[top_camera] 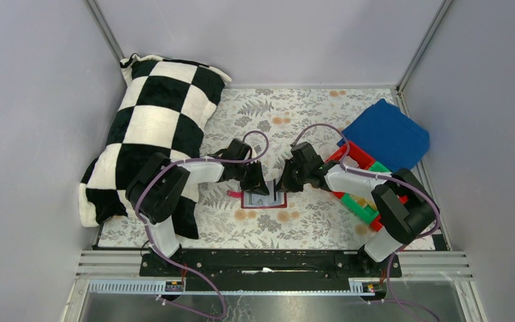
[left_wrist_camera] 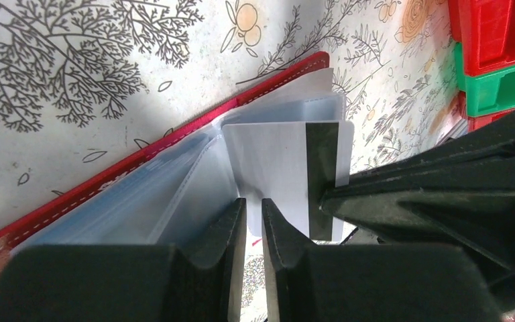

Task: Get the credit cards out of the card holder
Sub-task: Remove the credit card from the card holder, then place the credit card in the storage box.

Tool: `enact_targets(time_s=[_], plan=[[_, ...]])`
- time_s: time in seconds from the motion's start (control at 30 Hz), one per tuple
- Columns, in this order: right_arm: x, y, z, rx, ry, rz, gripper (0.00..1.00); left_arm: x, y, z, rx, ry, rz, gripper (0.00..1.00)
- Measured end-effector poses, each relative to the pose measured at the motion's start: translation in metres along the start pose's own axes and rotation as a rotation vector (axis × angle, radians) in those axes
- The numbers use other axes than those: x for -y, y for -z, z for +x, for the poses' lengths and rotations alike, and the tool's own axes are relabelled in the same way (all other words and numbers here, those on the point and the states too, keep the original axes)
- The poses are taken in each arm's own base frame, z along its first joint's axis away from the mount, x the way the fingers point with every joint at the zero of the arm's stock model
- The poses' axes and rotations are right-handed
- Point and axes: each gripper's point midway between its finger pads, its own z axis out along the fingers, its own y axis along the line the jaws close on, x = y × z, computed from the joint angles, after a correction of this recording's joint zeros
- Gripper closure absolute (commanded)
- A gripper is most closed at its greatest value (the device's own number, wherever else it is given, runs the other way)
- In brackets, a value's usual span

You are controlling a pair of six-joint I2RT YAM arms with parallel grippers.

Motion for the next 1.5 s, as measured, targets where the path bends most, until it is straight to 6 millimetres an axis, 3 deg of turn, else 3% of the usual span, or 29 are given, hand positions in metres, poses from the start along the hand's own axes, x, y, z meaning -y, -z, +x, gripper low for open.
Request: enact_targets(time_s=[0.17,0.4,0.57,0.77,0.87,1.0,1.37,1.5], plan=[[0.011,0.018,-0.006,0.054,0.036,0.08,1.0,0.006,0.015,-0.007,0.052,-0.021,-0.027,0.79],[0.024,0.088,-0.049,0.298,0.051,0.192,1.0,0.036,0.052,-0.026,0.173,-0.098,-0.003,0.79],[0.055,0.123,-0.067,0.392,0.014,0.38,1.0,0.036,0.056,-0.03,0.179,-0.105,-0.017,0.79],[0.076,0.171,-0.1,0.504,-0.014,0.579,1.0,0.031,0.056,-0.025,0.16,-0.094,-0.039,0.79],[0.102,0.19,-0.114,0.524,-0.045,0.693,1.0,0.029,0.056,-0.023,0.153,-0.09,-0.045,0.79],[0.123,0.187,-0.123,0.49,-0.029,0.804,1.0,0.029,0.058,-0.023,0.153,-0.088,-0.05,0.79],[0.174,0.169,-0.12,0.356,-0.065,0.964,1.0,0.032,0.067,-0.026,0.18,-0.098,-0.052,0.78],[0.181,0.16,-0.12,0.334,-0.071,0.977,0.73,0.029,0.067,-0.025,0.177,-0.094,-0.055,0.77]])
